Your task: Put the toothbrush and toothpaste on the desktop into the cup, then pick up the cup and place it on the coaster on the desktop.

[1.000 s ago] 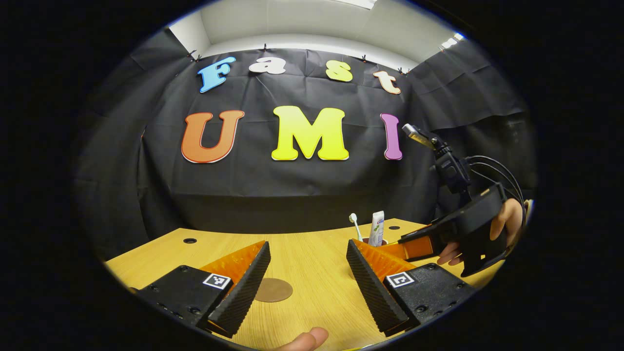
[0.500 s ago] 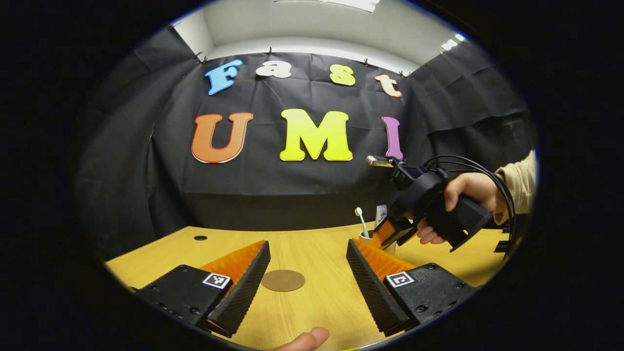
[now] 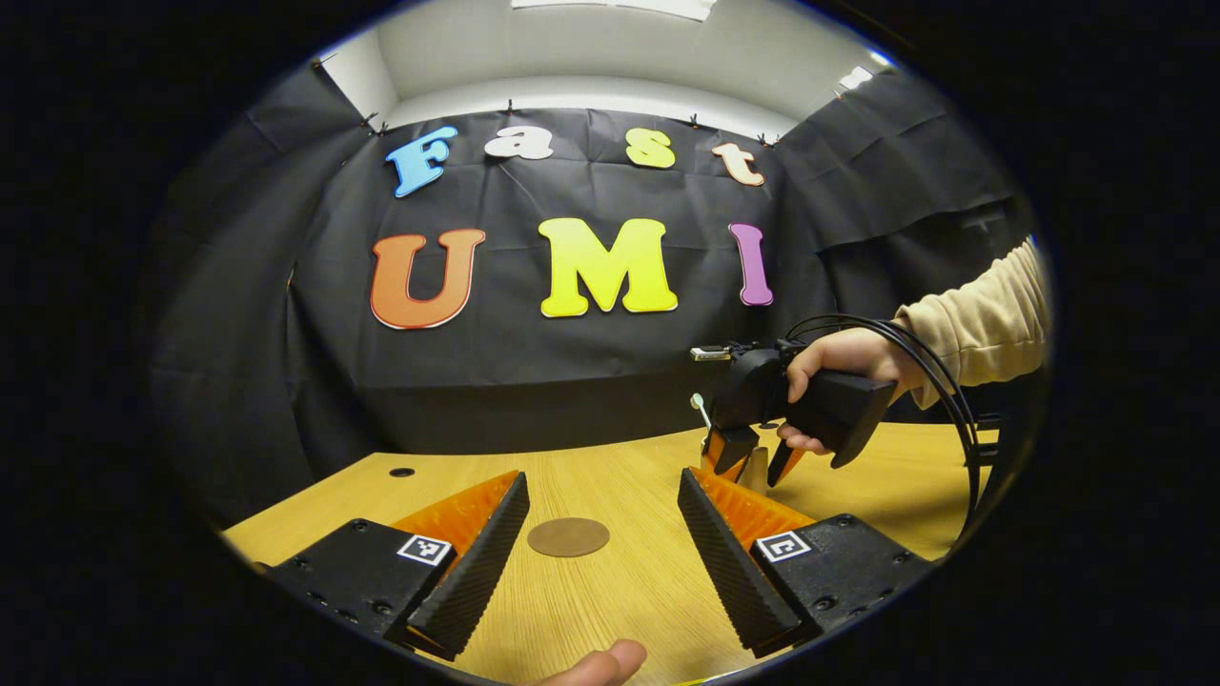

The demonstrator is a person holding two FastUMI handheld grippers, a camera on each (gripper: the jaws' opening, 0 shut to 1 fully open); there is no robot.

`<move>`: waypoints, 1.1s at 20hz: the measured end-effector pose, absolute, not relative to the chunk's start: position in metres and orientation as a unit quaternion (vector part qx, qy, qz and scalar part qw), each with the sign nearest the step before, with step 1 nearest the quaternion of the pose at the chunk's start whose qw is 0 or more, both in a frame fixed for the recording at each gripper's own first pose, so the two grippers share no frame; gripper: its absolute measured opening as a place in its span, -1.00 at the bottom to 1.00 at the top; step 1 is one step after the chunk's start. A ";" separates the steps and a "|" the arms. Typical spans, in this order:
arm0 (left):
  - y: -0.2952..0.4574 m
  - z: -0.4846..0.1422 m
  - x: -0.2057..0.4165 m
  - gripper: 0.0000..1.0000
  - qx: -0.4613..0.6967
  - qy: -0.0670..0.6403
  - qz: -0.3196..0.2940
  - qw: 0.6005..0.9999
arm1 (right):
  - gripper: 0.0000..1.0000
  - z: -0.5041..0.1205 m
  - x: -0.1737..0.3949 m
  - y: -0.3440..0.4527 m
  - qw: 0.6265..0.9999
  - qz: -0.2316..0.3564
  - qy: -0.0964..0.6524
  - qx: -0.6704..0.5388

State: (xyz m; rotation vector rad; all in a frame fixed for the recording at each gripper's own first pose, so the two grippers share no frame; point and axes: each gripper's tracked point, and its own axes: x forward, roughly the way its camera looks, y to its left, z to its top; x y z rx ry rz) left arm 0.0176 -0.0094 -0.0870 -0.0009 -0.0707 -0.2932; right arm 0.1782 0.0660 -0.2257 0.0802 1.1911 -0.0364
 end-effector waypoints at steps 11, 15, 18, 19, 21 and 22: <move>0.009 -0.106 0.019 1.00 -0.042 -0.003 -0.141 0.989 | 0.11 -0.224 0.177 0.068 0.823 -0.024 0.567 0.025; 0.010 -0.109 0.019 0.99 -0.049 0.001 -0.144 0.988 | -0.38 -0.236 0.180 0.066 0.814 -0.030 0.579 0.003; 0.012 -0.112 0.019 0.99 -0.056 0.006 -0.145 0.988 | -0.41 -0.238 0.181 0.068 0.813 -0.025 0.581 0.012; 0.011 -0.113 0.018 0.99 -0.059 0.008 -0.146 0.987 | -0.50 -0.238 0.181 0.065 0.815 -0.020 0.579 0.004; 0.012 -0.116 0.018 1.00 -0.063 0.014 -0.146 0.987 | -0.43 -0.235 0.180 0.066 0.818 -0.018 0.574 0.008; 0.012 -0.117 0.018 1.00 -0.065 0.016 -0.146 0.987 | -0.44 -0.235 0.182 0.066 0.819 -0.011 0.573 0.001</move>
